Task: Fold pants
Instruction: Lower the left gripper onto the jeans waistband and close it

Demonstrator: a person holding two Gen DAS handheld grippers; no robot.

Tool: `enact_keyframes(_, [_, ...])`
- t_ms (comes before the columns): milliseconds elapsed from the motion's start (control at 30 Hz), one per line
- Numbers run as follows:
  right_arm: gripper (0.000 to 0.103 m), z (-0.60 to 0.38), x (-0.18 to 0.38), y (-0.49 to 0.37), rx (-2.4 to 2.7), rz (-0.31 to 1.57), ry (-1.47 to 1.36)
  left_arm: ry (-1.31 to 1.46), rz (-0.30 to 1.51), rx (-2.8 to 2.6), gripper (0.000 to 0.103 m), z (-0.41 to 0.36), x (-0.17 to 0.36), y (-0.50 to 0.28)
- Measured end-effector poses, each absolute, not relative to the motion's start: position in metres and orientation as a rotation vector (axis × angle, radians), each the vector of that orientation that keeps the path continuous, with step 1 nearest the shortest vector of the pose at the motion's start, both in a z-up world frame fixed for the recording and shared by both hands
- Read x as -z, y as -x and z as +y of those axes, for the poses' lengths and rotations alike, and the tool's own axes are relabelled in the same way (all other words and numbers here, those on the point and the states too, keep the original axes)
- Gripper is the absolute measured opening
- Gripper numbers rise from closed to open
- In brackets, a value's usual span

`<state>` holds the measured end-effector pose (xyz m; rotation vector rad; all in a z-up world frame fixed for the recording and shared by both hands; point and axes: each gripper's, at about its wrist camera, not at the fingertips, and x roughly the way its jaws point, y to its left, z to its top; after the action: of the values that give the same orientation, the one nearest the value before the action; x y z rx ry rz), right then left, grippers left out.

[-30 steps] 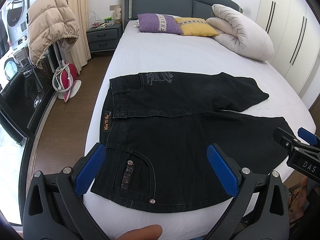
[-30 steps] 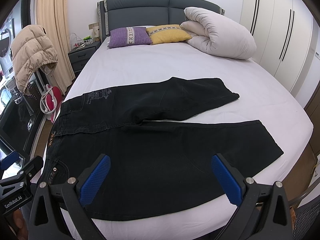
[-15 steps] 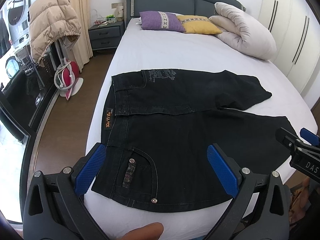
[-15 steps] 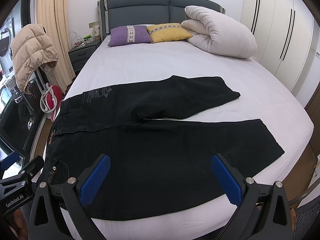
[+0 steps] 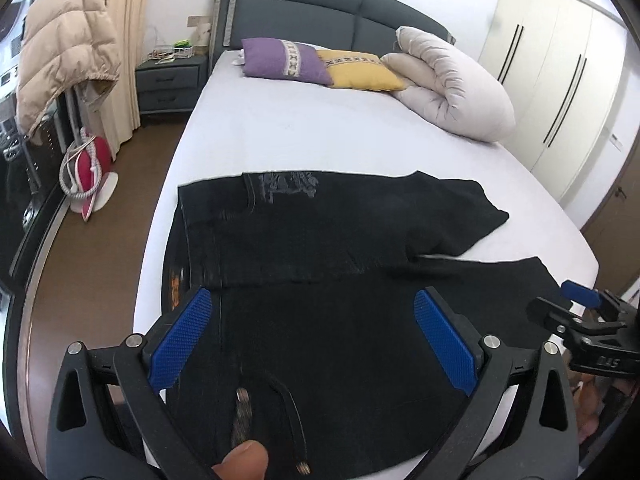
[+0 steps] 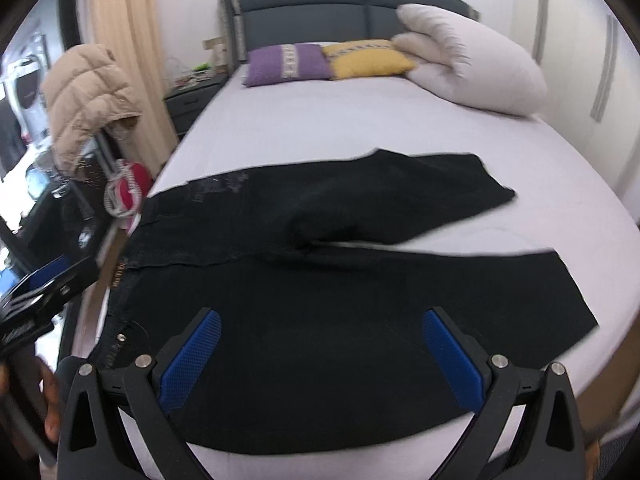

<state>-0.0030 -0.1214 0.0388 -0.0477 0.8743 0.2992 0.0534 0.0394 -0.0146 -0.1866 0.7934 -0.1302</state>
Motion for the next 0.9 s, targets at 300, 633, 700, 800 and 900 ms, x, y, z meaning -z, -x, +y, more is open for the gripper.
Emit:
enact_keyframes(300, [0.099, -0.117, -0.044, -0.081, -0.594, 0.894, 0.111, 0.168, 0.86, 0.117, 0.103, 0.092, 0.023, -0.18])
enact_keyframes(633, [0.066, -0.089, -0.021, -0.193, -0.82, 0.914, 0.367, -0.041, 1.088, 0.452, 0.099, 0.129, 0.09, -0.374])
enact_keyframes(700, [0.066, -0.085, -0.013, -0.207, -0.849, 0.918, 0.378, -0.08, 1.136, 0.471, 0.097, 0.132, 0.109, -0.393])
enact_keyframes(800, [0.064, -0.077, -0.002, -0.226, -0.901, 0.929, 0.387, -0.086, 1.215, 0.533, 0.081, 0.133, 0.135, -0.402])
enact_keyframes(900, [0.063, -0.066, 0.007, -0.238, -0.947, 0.932, 0.412, -0.117, 1.249, 0.553, 0.076, 0.137, 0.152, -0.41])
